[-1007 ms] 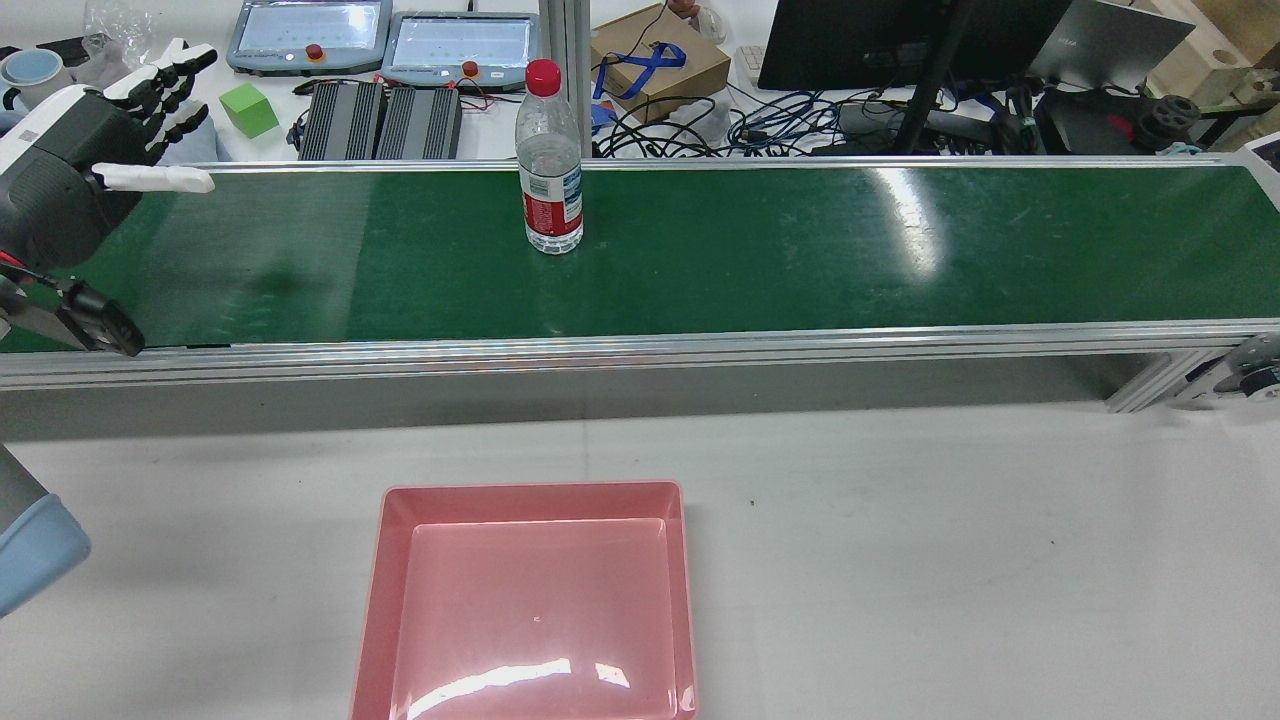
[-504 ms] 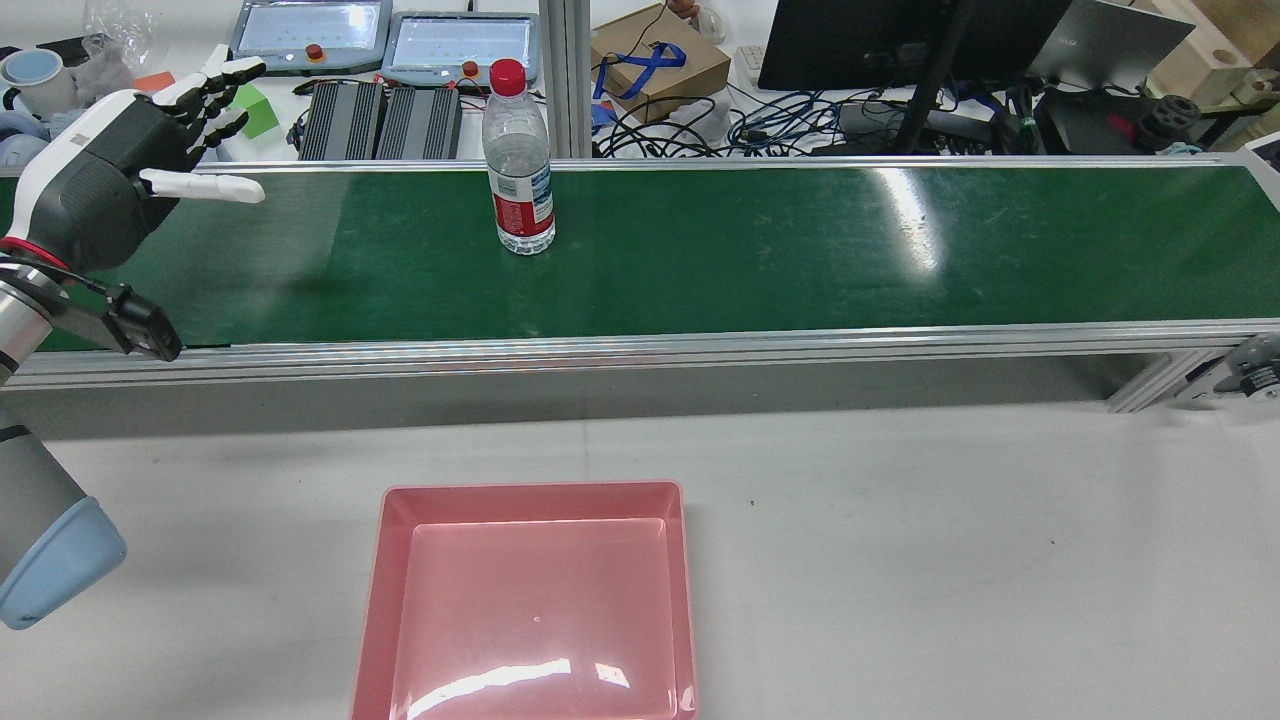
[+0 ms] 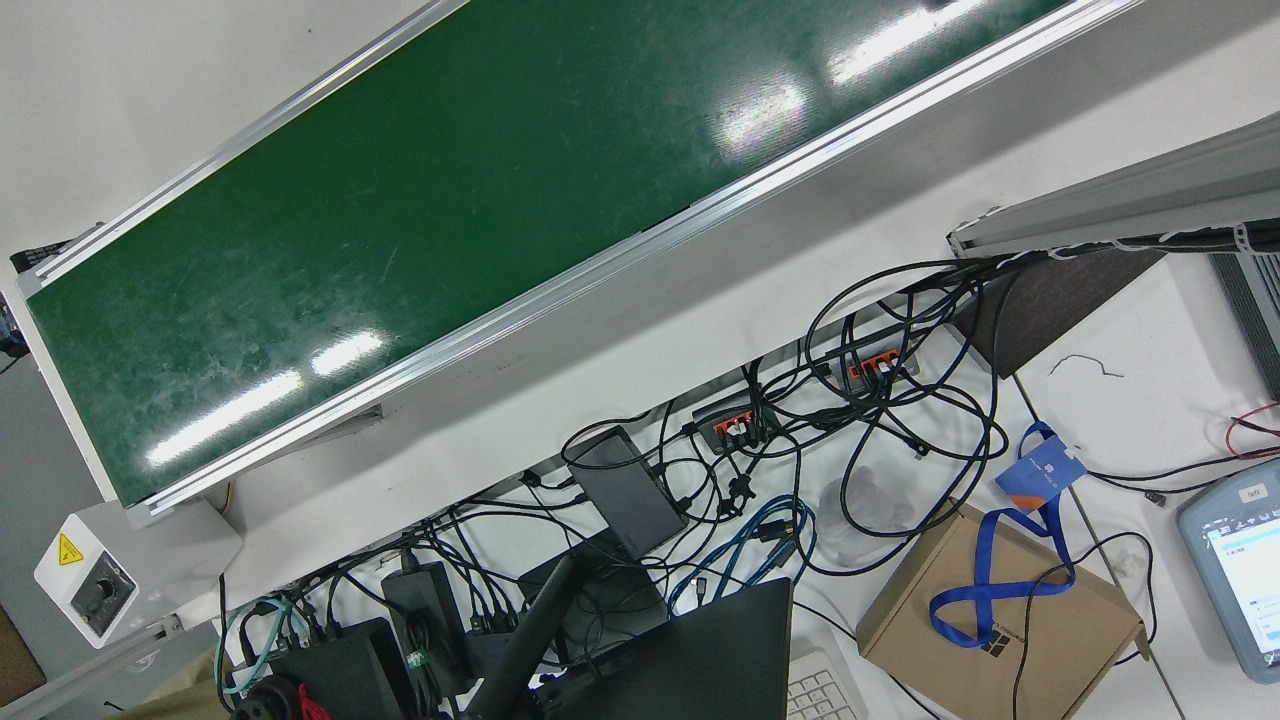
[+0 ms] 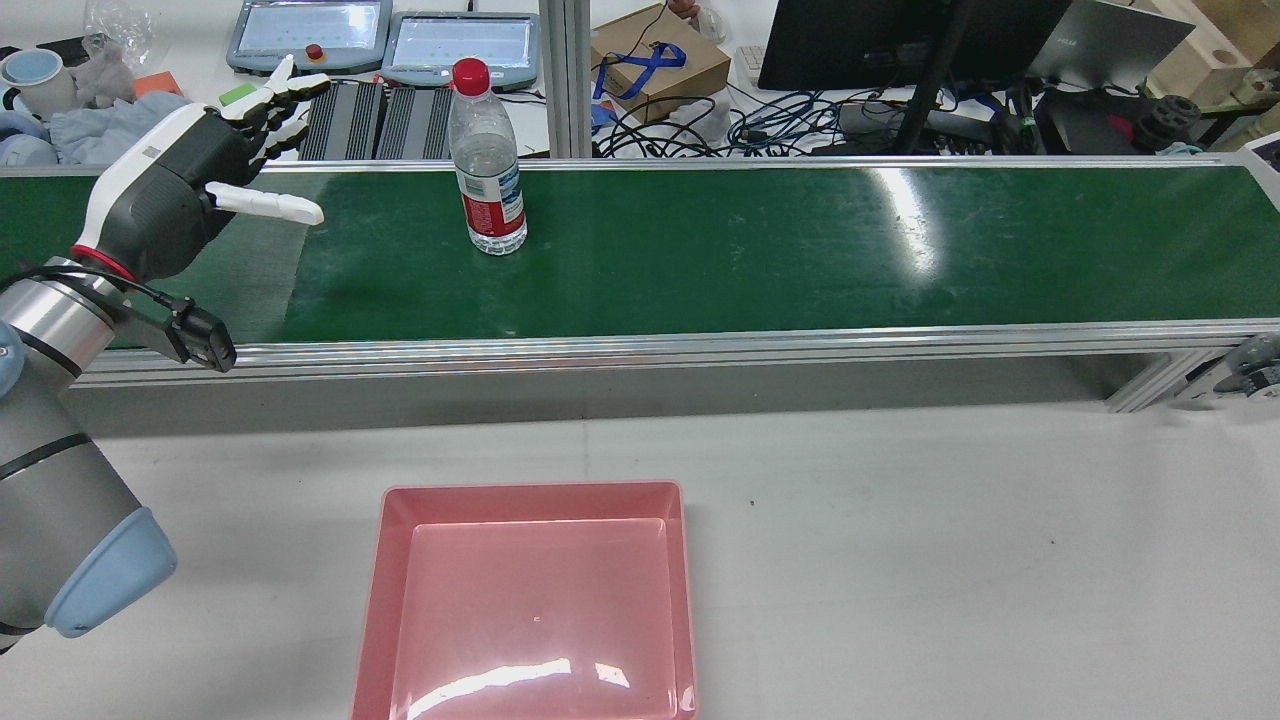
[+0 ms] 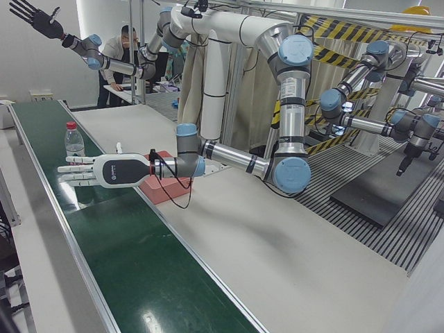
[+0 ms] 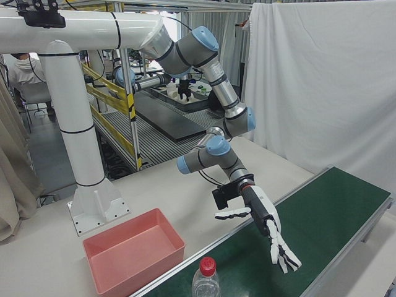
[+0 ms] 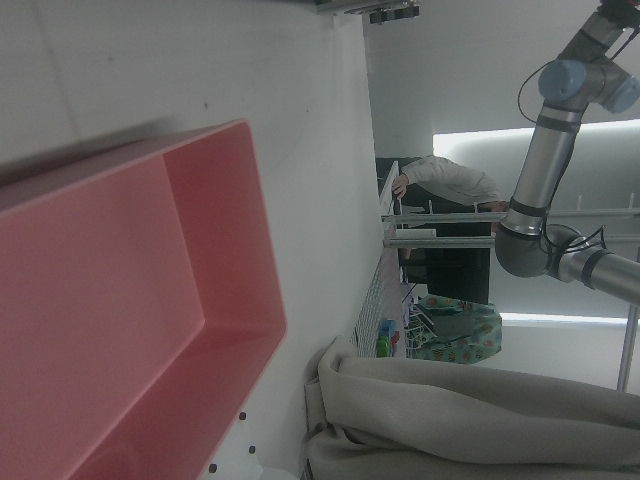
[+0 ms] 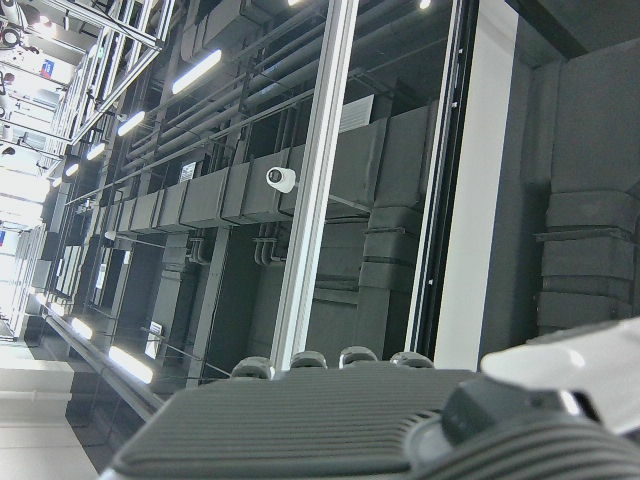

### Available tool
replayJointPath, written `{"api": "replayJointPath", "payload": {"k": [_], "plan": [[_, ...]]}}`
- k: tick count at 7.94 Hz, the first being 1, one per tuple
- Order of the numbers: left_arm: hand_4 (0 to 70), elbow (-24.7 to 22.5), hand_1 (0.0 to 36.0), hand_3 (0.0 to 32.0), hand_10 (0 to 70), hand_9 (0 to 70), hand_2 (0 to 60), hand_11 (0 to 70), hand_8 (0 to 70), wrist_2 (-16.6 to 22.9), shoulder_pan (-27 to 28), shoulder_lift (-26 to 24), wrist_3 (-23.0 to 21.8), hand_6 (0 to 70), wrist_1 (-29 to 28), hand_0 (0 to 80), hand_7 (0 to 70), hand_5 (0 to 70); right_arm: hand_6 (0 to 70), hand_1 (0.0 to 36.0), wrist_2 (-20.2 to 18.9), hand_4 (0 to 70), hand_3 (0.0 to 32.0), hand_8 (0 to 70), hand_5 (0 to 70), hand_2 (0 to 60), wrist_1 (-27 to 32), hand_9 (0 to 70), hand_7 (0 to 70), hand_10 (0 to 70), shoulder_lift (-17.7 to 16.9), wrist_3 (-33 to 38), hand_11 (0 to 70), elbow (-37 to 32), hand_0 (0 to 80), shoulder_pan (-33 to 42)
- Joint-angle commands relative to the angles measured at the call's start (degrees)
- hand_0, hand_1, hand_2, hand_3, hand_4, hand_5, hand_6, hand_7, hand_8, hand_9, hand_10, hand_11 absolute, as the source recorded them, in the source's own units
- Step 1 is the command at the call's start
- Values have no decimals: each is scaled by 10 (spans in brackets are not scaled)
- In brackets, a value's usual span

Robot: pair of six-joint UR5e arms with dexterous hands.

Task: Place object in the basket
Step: 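Move the left hand over the belt toward the approaching bottle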

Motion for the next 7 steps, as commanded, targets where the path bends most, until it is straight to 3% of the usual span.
{"api": "replayJointPath", "payload": {"k": [1,3,7], "plan": [[168,51,101,0,59,32,0,99,7,-1,13,-41,-5,2,-38,490,0,120,0,0,0,0,0,0,0,0,0,0,0,0,0,0,0,0,0,0],[170,80,100,0,58,30,0,96,5,0,9,-58,-6,4,-57,484,0,119,0,0,0,0,0,0,0,0,0,0,0,0,0,0,0,0,0,0],[175,85,104,0,55,33,0,92,7,2,9,-79,-3,7,-40,481,0,117,0,0,0,0,0,0,0,0,0,0,0,0,0,0,0,1,0,0]]}}
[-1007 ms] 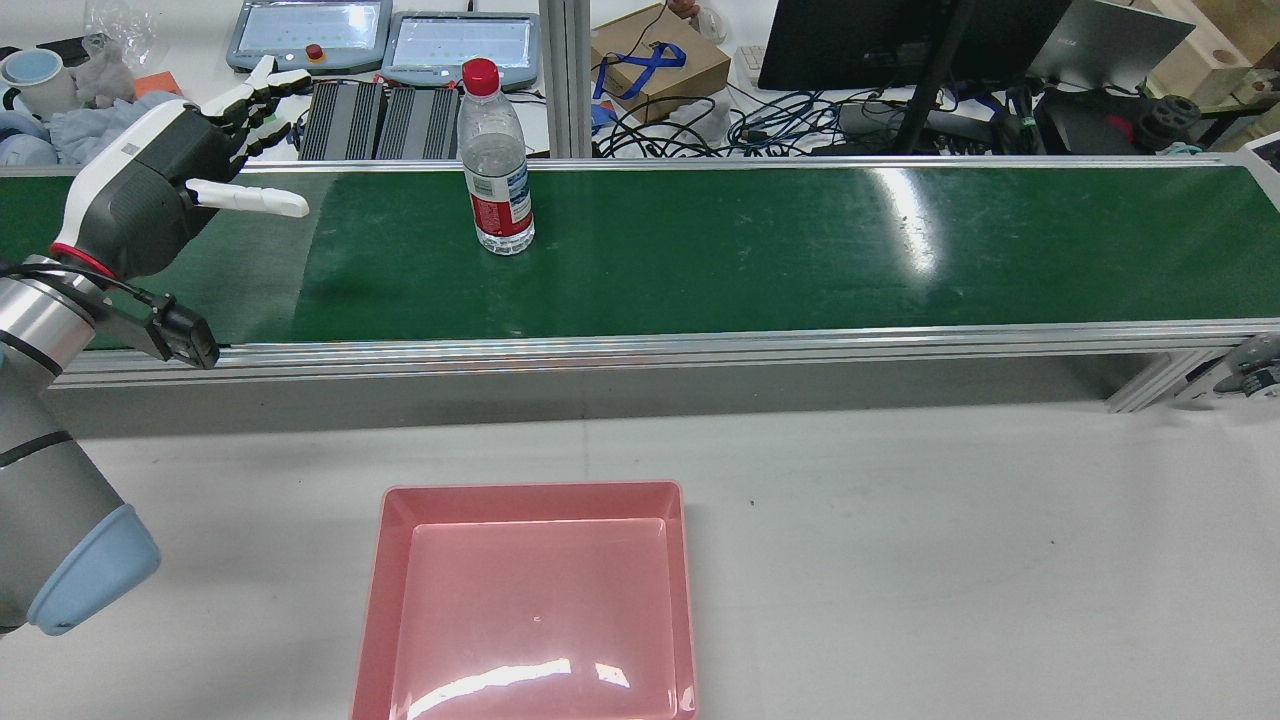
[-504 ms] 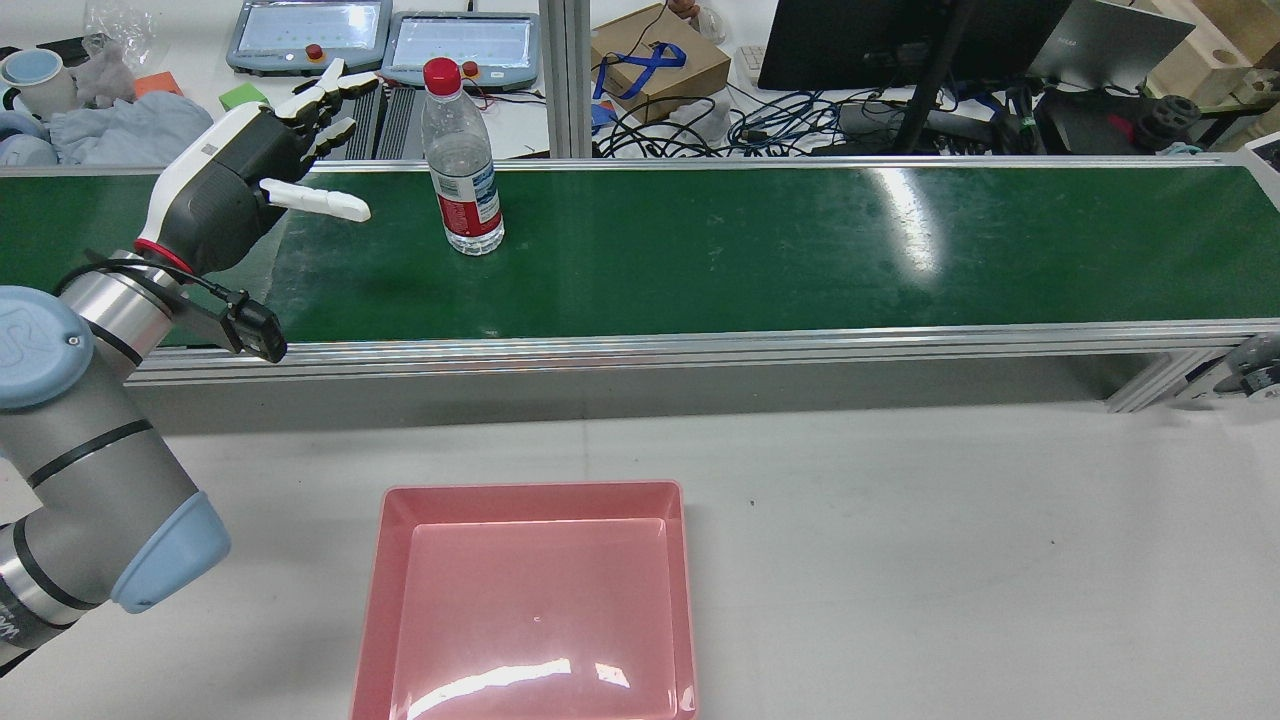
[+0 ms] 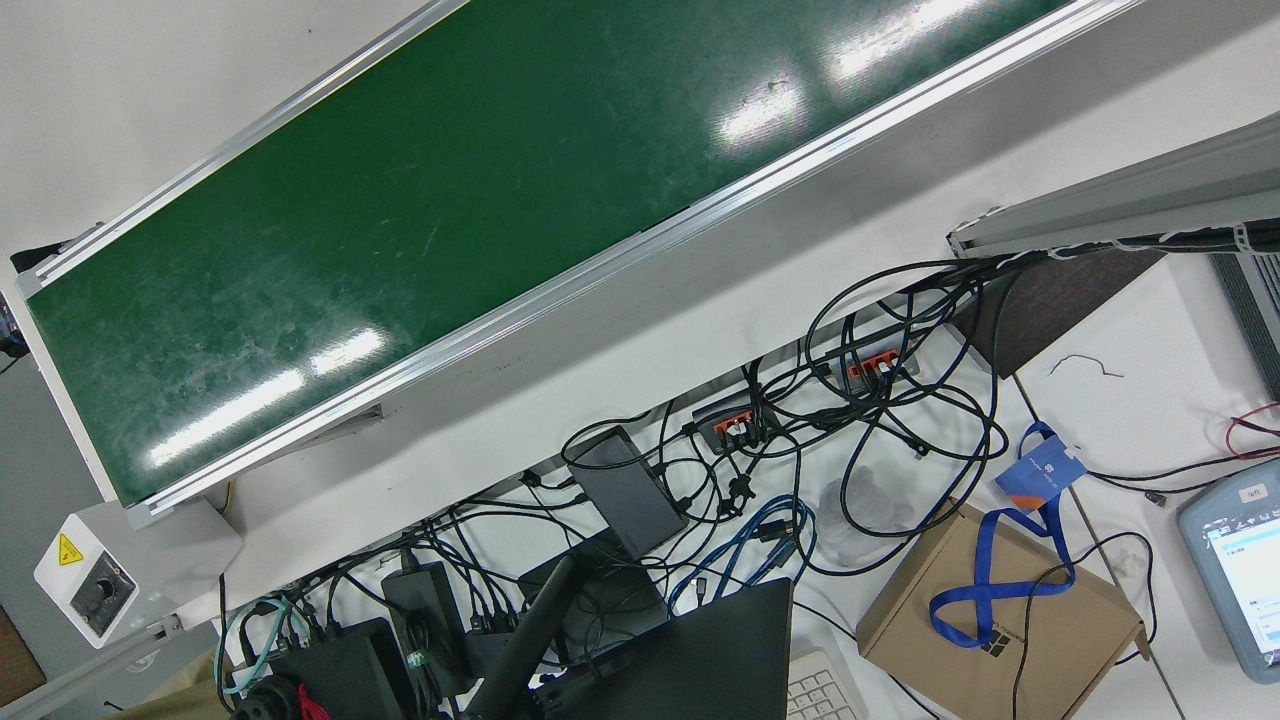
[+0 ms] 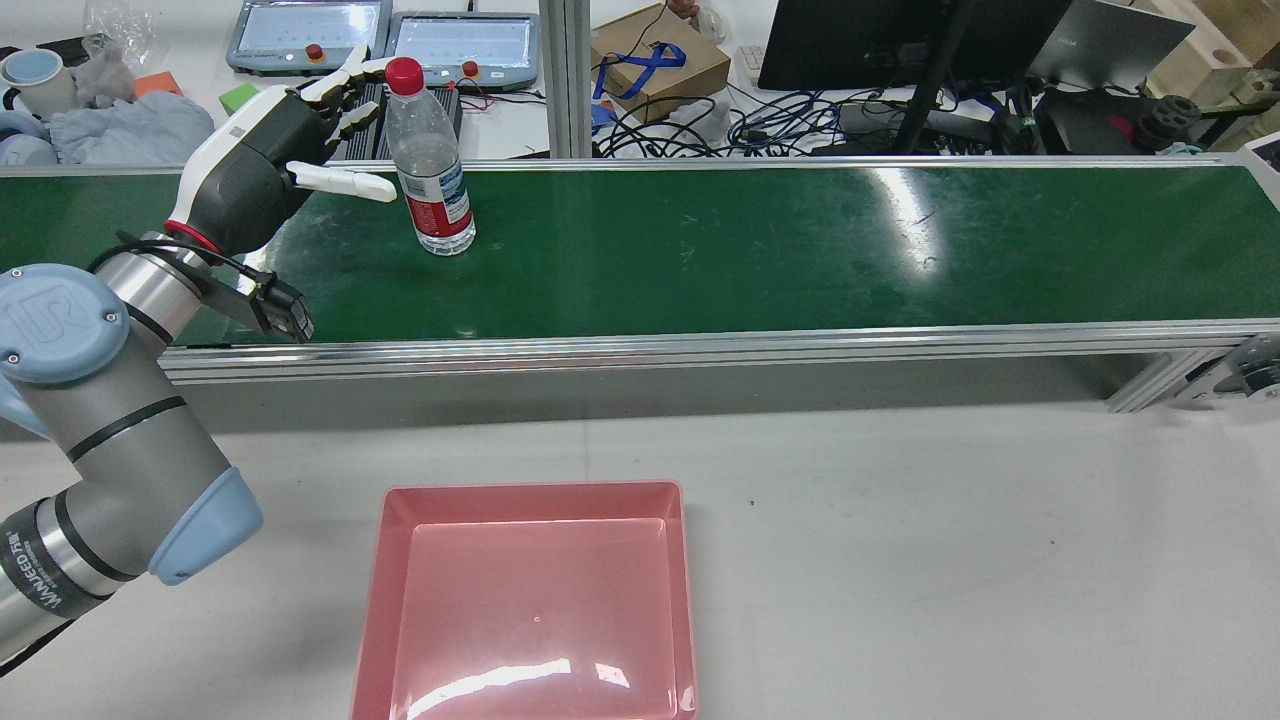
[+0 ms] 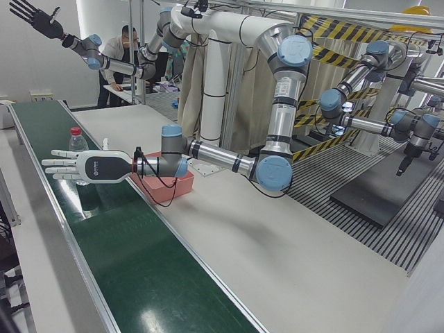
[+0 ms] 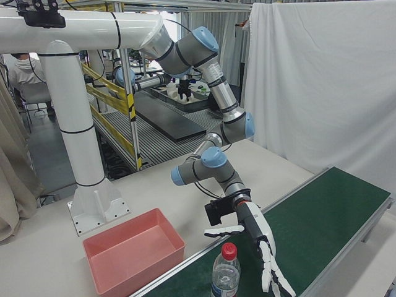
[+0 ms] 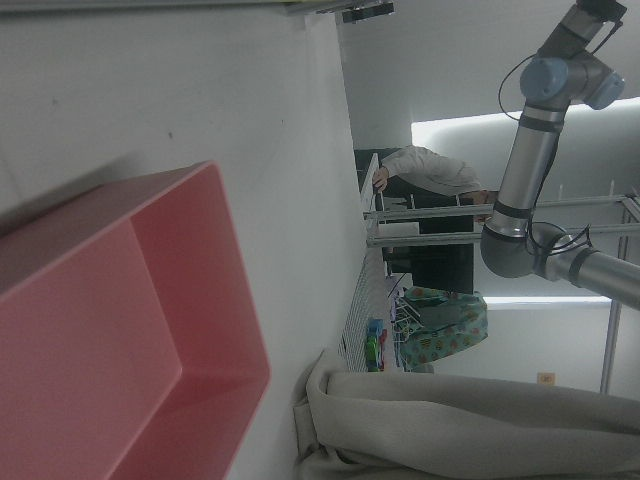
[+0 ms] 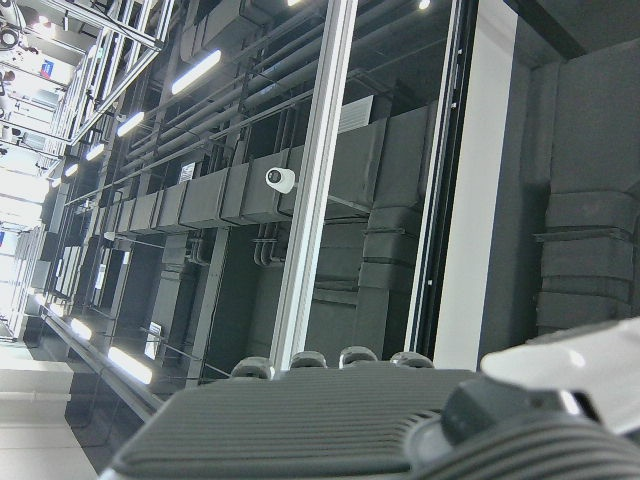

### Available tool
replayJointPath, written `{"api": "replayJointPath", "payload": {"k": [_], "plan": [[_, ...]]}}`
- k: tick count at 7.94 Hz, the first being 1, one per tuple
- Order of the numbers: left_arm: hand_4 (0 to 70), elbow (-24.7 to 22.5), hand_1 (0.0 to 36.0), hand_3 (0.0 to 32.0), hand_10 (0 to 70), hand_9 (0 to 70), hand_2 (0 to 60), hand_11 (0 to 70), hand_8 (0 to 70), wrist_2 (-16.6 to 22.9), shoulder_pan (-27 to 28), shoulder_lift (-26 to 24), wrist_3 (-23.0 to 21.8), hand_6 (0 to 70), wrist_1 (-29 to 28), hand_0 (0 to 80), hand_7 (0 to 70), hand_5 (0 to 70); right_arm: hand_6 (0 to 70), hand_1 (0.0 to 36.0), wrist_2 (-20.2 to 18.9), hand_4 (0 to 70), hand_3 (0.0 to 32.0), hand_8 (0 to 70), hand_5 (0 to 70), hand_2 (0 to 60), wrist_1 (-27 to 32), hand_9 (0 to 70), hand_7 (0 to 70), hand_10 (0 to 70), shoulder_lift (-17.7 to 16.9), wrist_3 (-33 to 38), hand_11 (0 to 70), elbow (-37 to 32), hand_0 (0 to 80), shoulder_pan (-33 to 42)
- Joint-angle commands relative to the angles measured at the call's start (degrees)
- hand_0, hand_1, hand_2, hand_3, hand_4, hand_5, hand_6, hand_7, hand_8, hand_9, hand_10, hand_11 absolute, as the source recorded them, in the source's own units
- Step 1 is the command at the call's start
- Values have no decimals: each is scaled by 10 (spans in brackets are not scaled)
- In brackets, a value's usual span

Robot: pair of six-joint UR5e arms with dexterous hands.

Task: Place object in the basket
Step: 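Close the left hand fingers around the bottle's body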

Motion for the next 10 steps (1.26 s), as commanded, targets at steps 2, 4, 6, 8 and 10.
{"api": "replayJointPath", "payload": {"k": [2,4,6,8,10], "plan": [[179,9,110,0,55,40,0,92,12,-1,5,-8,3,9,5,481,0,122,0,0,0,0,0,0,0,0,0,0,0,0,0,0,0,1,0,0],[212,9,146,0,117,130,200,183,78,1,2,-17,4,47,7,476,45,198,0,0,0,0,0,0,0,0,0,0,0,0,0,0,0,1,0,0],[358,7,101,0,506,571,48,700,397,-2,-1,-32,5,297,36,515,526,517,0,0,0,0,0,0,0,0,0,0,0,0,0,0,0,1,0,0],[700,2,360,0,700,700,600,700,700,-2,-14,-42,5,700,57,800,700,700,0,0,0,0,0,0,0,0,0,0,0,0,-1,0,0,2,0,1],[700,1,360,0,700,700,600,700,700,-1,-16,-45,0,700,64,800,700,700,0,0,0,0,0,0,0,0,0,0,0,0,0,0,0,2,0,1]]}}
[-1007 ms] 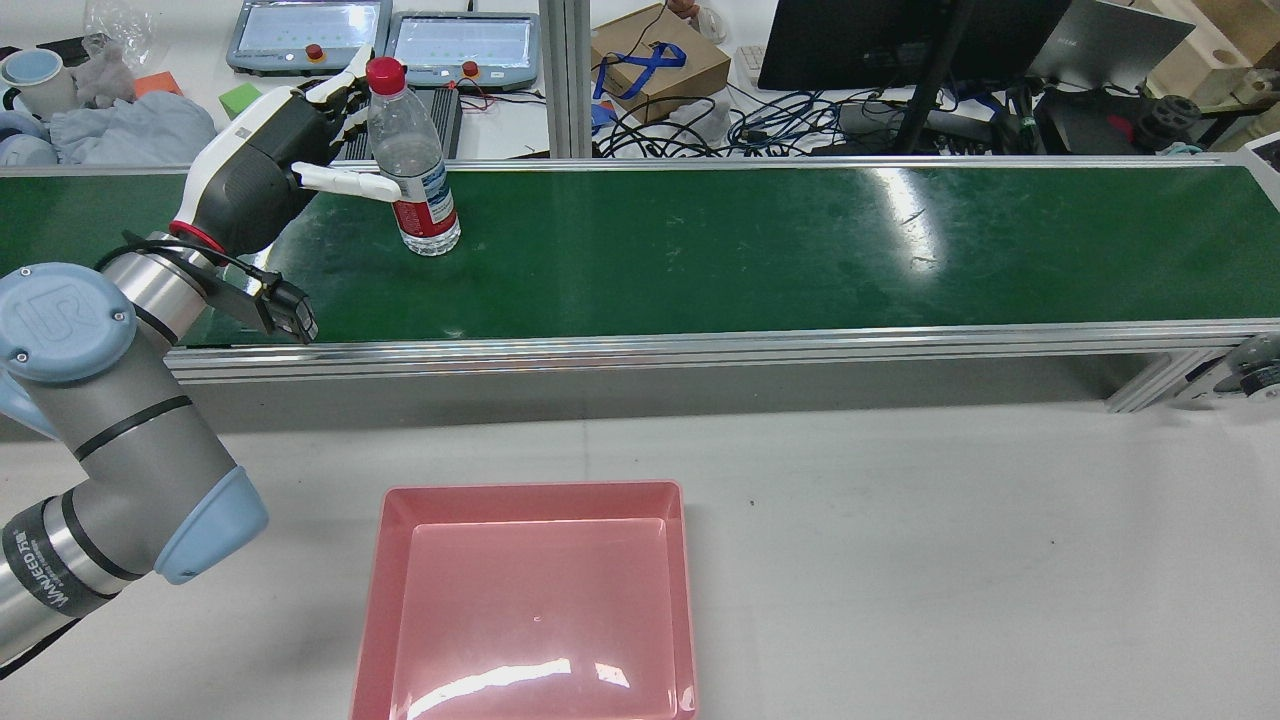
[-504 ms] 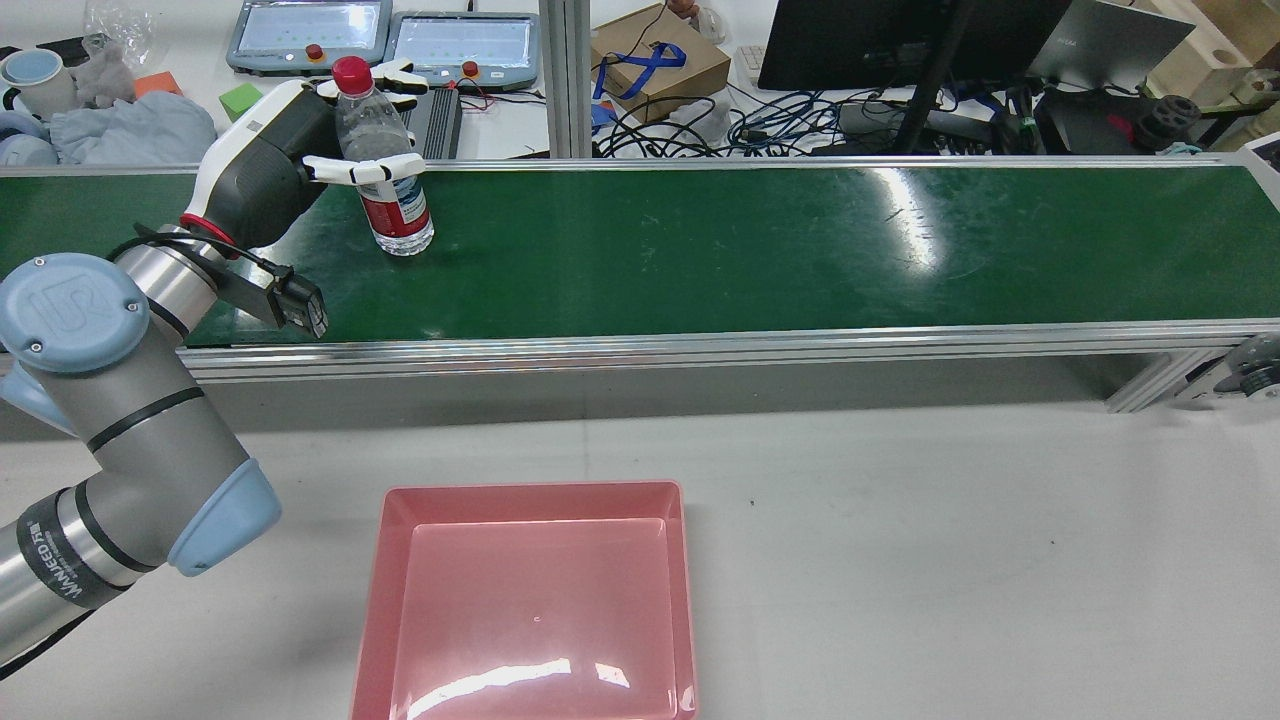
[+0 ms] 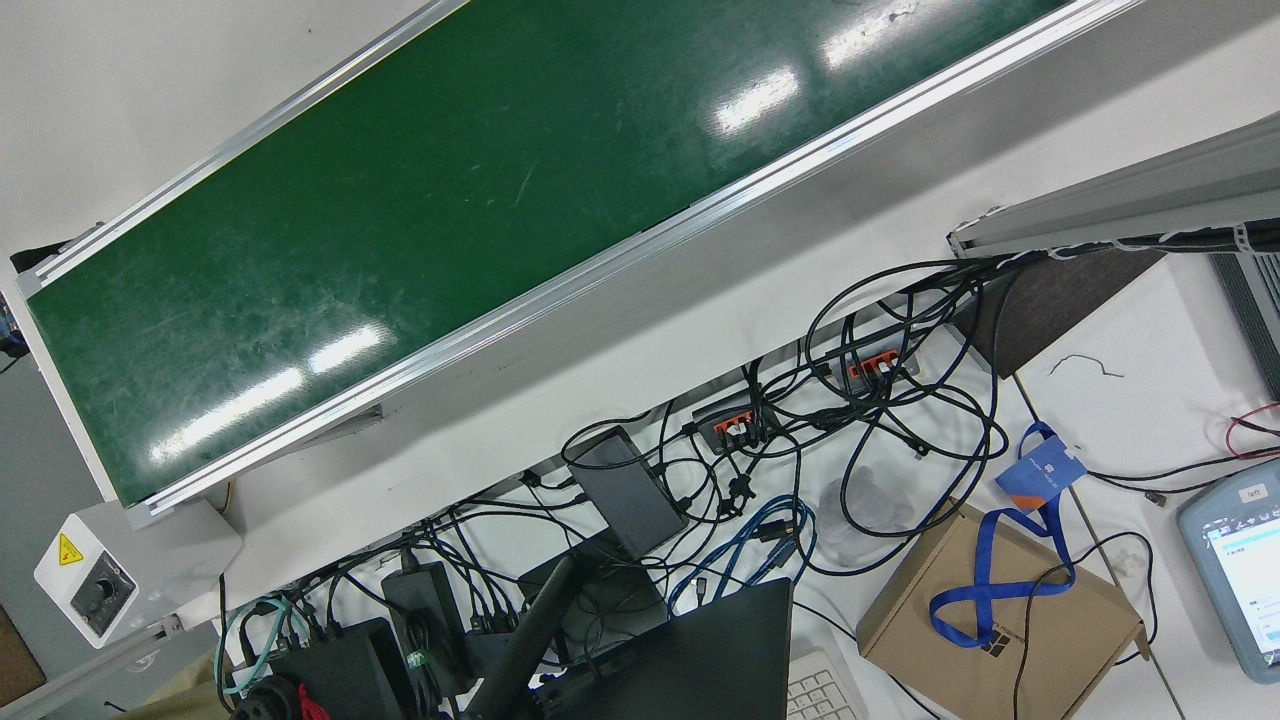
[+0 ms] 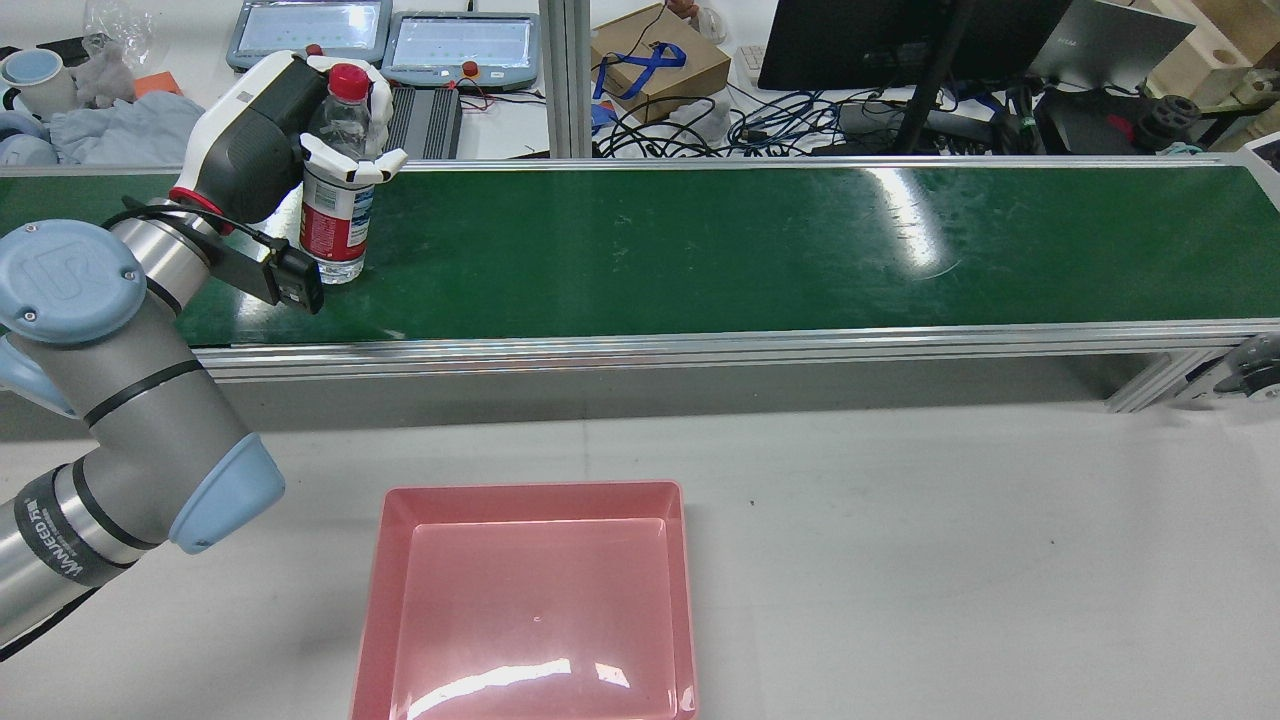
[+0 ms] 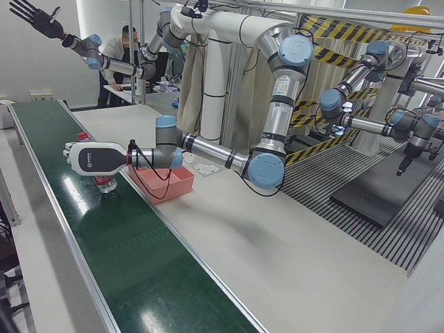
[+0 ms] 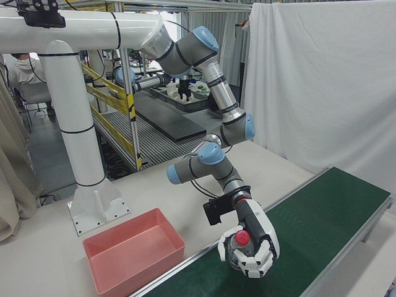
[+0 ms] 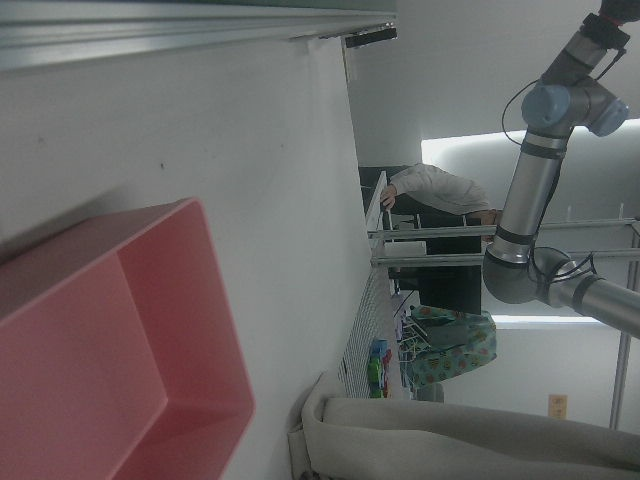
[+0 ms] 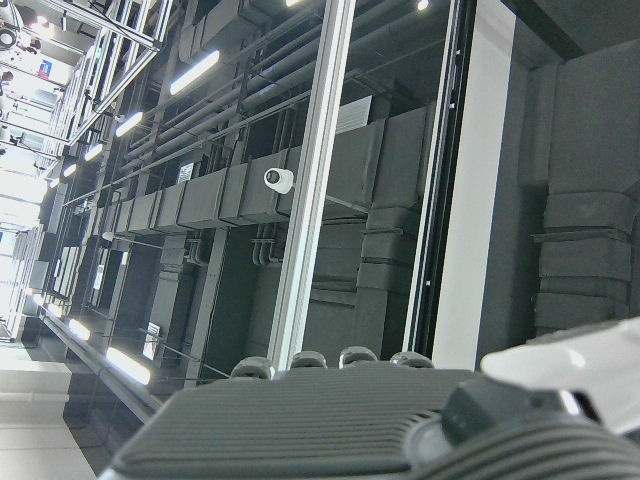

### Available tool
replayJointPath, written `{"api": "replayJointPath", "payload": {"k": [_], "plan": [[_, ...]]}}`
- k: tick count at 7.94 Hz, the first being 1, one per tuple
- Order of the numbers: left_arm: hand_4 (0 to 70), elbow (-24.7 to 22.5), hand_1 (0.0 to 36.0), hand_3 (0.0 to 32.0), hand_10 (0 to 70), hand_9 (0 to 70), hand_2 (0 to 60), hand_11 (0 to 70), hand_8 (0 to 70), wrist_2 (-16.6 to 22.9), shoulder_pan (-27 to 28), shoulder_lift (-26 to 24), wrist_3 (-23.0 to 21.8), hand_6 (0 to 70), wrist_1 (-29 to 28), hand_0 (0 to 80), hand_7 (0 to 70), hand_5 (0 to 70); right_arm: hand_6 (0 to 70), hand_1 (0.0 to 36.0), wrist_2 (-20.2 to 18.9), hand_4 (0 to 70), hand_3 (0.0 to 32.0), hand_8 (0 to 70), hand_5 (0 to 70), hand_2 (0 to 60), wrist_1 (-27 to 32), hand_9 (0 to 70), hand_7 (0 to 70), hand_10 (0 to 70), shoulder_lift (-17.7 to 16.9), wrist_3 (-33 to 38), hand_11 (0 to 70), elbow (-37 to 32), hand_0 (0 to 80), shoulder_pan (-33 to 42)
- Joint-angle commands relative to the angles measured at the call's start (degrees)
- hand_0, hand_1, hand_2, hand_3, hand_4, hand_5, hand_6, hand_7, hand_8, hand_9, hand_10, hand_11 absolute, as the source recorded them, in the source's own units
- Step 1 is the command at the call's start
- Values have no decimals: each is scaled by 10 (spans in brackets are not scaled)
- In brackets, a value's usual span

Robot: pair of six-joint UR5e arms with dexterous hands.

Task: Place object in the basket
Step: 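Close the left hand fingers around the bottle's body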

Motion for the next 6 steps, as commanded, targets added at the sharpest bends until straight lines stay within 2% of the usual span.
{"api": "replayJointPath", "payload": {"k": [1,2,3,4,5,6], "plan": [[700,-19,360,0,700,700,600,700,700,2,-12,-4,-4,700,21,800,700,700,0,0,0,0,0,0,0,0,-1,0,0,0,0,0,0,0,0,0],[700,-60,360,0,700,700,600,700,700,4,-19,-1,-3,700,46,800,700,700,0,0,0,0,0,0,0,0,0,0,0,0,-1,0,0,0,0,0],[700,-124,360,0,700,700,600,700,700,7,-20,7,-3,700,83,800,700,700,0,0,0,0,0,0,0,0,0,0,0,0,-1,0,0,0,0,-1],[699,-204,360,0,700,700,600,700,700,23,-20,30,-2,700,131,800,700,700,0,0,0,0,0,0,0,0,0,0,0,0,0,0,0,0,0,-1],[691,-261,360,0,700,700,600,700,700,33,-10,67,-1,700,154,800,700,700,0,0,0,0,0,0,0,0,0,0,0,0,-1,0,0,0,0,-1],[665,-293,360,0,700,700,600,700,700,33,-5,82,1,700,172,800,700,700,0,0,0,0,0,0,0,0,0,0,0,0,-1,0,0,0,0,0]]}}
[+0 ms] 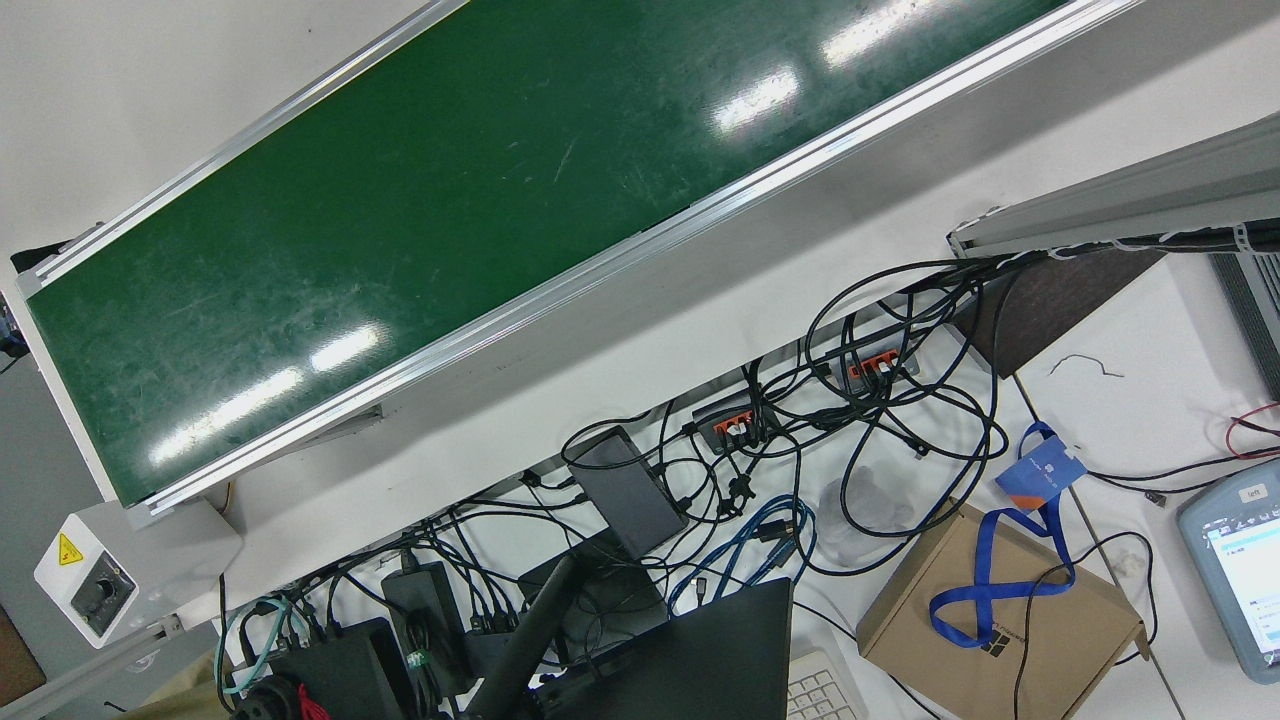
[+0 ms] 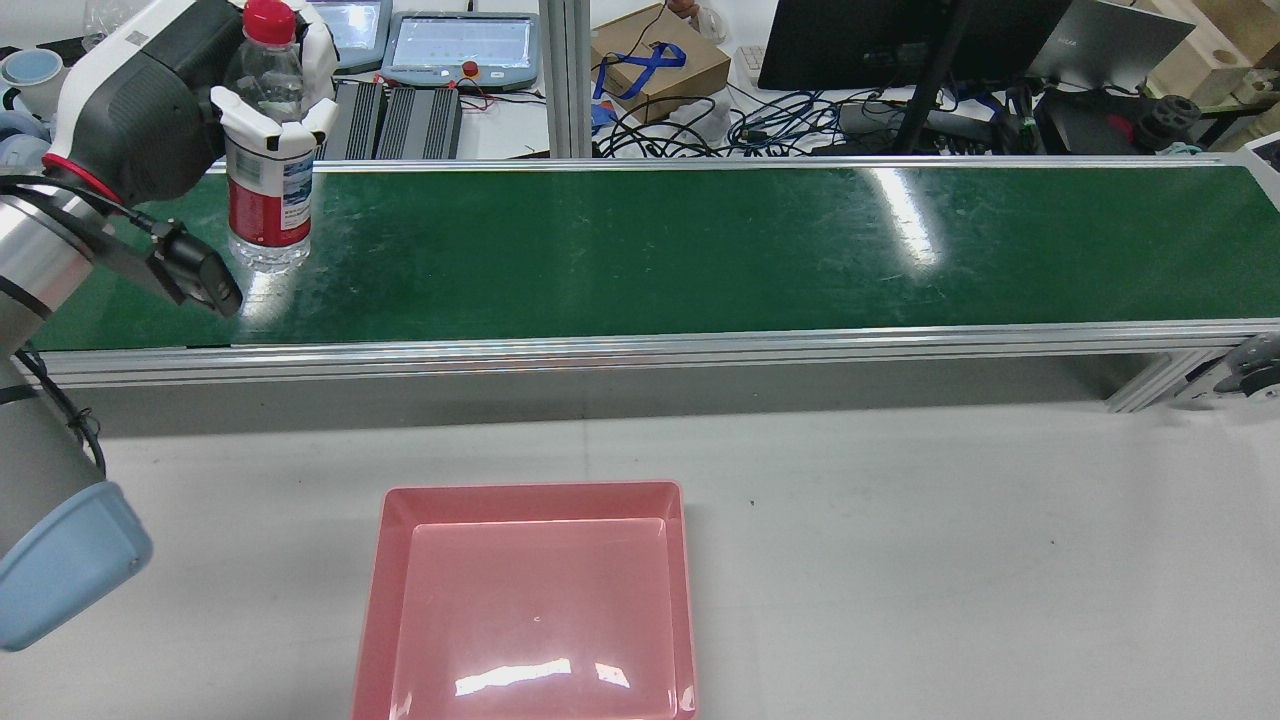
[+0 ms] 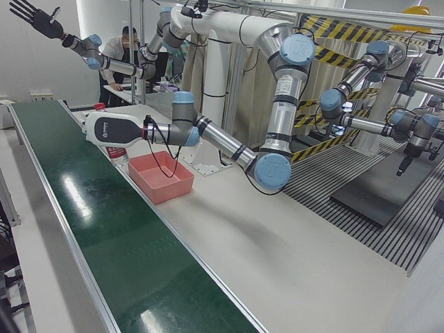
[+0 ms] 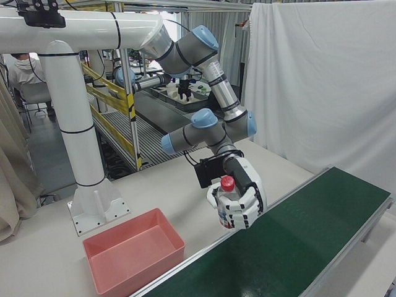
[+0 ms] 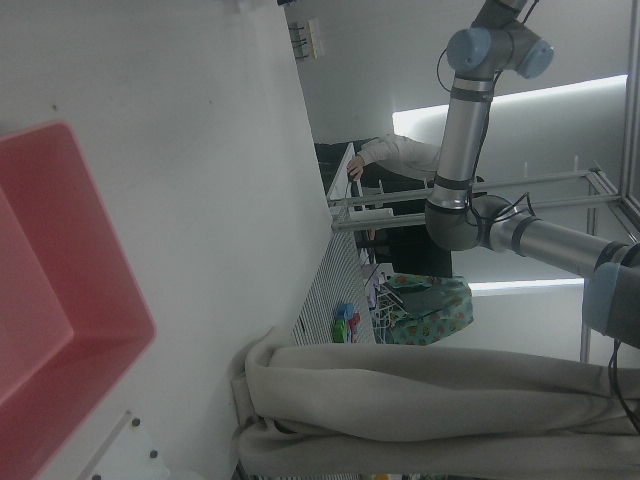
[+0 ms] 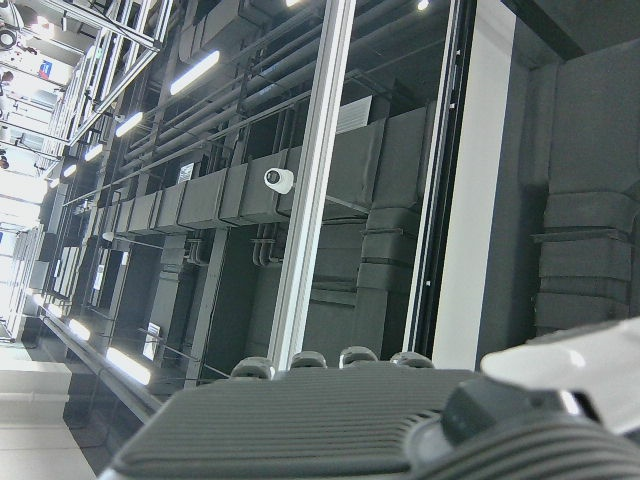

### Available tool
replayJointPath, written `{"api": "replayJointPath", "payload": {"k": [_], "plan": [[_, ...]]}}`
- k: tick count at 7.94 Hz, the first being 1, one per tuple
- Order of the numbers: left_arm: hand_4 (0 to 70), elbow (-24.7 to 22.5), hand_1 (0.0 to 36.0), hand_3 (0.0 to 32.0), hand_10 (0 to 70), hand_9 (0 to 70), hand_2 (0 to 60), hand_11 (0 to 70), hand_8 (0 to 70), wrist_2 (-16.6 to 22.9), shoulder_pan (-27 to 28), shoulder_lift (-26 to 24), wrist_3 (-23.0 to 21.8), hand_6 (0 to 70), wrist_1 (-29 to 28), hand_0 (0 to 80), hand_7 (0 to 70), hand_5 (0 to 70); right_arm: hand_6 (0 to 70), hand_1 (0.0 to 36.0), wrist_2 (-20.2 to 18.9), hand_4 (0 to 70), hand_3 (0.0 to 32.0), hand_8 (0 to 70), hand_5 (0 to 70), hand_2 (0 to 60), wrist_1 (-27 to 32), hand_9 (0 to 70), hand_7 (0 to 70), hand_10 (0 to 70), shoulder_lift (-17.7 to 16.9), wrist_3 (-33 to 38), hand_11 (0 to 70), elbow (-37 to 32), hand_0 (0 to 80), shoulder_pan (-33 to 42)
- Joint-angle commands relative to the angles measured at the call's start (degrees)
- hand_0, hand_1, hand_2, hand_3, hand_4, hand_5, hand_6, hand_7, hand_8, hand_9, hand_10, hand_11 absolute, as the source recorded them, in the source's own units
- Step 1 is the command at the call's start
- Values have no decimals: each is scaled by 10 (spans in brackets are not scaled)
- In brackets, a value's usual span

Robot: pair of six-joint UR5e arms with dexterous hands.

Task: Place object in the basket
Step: 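Lift the bottle off the belt and carry it over the pink tray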

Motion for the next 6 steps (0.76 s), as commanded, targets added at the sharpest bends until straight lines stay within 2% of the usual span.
{"api": "replayJointPath", "payload": {"k": [1,2,3,4,5,6], "plan": [[633,-127,360,0,700,700,600,700,700,13,32,66,4,700,57,800,700,700,0,0,0,0,0,0,0,0,0,0,0,0,0,0,0,-1,0,0],[621,-155,360,0,700,700,600,700,700,8,79,79,6,700,72,800,700,700,0,0,0,0,0,0,0,0,0,0,0,0,0,0,0,-1,0,0],[573,-160,360,0,700,700,600,700,700,0,113,82,6,700,72,800,700,700,0,0,0,0,0,0,0,0,0,0,0,0,0,0,0,-1,0,0],[549,-167,360,0,700,700,600,700,700,-33,137,98,3,700,42,800,700,700,0,0,0,0,0,0,0,0,0,0,0,0,1,0,0,-1,0,0],[560,-194,360,0,700,700,600,700,700,-73,176,105,4,700,43,800,700,700,0,0,0,0,0,0,0,0,0,0,0,0,0,0,0,-1,0,0],[549,-218,360,0,700,700,600,700,700,-133,242,109,4,700,47,800,700,700,0,0,0,0,0,0,0,0,0,0,0,0,1,0,0,-1,0,0]]}}
